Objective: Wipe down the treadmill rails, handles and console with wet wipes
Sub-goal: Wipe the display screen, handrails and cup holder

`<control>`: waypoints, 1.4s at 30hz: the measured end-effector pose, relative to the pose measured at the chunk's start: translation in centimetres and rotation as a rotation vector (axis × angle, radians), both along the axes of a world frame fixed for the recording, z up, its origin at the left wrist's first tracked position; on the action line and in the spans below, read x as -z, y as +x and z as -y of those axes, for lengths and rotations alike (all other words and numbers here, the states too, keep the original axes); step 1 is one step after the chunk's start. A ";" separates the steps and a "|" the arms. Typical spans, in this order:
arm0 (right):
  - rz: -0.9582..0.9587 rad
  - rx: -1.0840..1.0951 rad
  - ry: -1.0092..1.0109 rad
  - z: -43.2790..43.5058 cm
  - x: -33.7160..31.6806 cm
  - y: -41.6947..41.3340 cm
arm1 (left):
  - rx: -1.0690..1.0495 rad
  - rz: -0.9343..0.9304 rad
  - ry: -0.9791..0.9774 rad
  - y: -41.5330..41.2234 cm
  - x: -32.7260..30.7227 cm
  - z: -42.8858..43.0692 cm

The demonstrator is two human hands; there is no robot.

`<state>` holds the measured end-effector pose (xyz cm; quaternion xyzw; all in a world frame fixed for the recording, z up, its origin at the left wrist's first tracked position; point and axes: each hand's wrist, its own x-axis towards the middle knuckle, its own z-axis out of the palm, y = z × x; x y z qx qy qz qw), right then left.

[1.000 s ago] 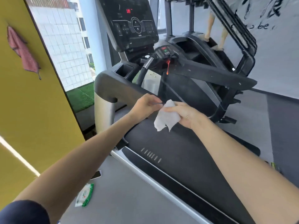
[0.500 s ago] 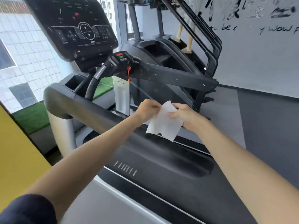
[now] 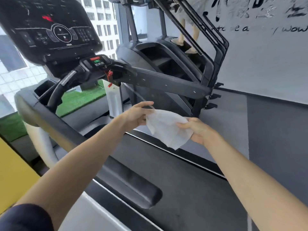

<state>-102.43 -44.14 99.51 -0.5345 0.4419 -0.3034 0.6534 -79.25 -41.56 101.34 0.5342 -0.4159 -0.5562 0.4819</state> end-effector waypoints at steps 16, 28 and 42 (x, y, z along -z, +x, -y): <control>0.178 -0.128 0.161 14.0 2.3 -9.2 | 0.307 0.105 0.160 -10.2 0.4 12.5; 0.322 -0.146 0.386 30.9 -8.9 -2.5 | -0.121 -0.555 0.142 -6.2 -3.8 27.1; 0.116 -0.169 0.362 38.0 -15.1 7.5 | -0.380 -0.323 0.034 -1.8 -10.0 28.0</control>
